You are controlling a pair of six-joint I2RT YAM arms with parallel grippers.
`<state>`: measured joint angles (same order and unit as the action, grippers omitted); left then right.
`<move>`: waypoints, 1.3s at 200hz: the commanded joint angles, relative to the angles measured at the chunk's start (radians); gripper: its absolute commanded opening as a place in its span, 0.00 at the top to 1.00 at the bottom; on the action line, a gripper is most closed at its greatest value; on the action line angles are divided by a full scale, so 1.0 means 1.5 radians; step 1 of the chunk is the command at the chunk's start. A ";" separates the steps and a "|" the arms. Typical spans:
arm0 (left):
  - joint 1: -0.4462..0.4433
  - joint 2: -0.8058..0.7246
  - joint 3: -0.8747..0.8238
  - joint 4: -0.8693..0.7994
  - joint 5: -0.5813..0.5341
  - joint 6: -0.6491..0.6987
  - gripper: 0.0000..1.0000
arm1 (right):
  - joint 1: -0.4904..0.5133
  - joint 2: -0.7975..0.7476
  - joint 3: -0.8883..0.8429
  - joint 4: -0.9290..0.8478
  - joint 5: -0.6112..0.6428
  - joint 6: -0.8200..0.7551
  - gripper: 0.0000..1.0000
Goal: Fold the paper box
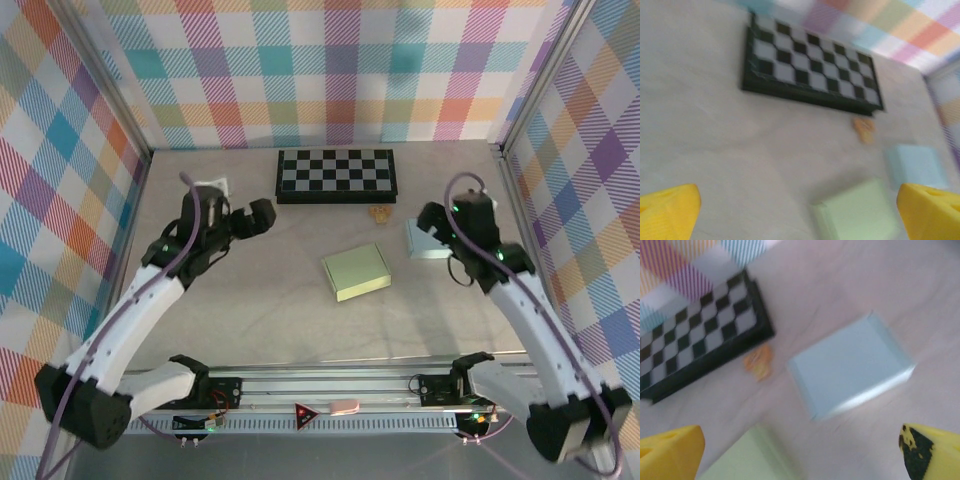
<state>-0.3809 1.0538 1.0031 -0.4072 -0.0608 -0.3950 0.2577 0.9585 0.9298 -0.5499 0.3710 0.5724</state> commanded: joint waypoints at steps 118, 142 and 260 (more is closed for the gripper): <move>0.217 0.279 -0.316 0.628 -0.025 0.268 0.00 | -0.149 0.302 -0.299 0.745 -0.190 -0.356 0.01; 0.230 0.340 -0.308 0.685 0.012 0.268 0.00 | -0.174 0.365 -0.312 0.844 -0.233 -0.349 0.01; 0.234 0.351 -0.395 0.845 0.031 0.272 0.00 | -0.166 0.380 -0.350 0.920 -0.219 -0.362 0.01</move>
<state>-0.0422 1.5795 0.3962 0.8093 -0.0338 -0.0029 0.0013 1.5238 0.4019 0.7853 0.0509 0.0429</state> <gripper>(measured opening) 0.997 0.990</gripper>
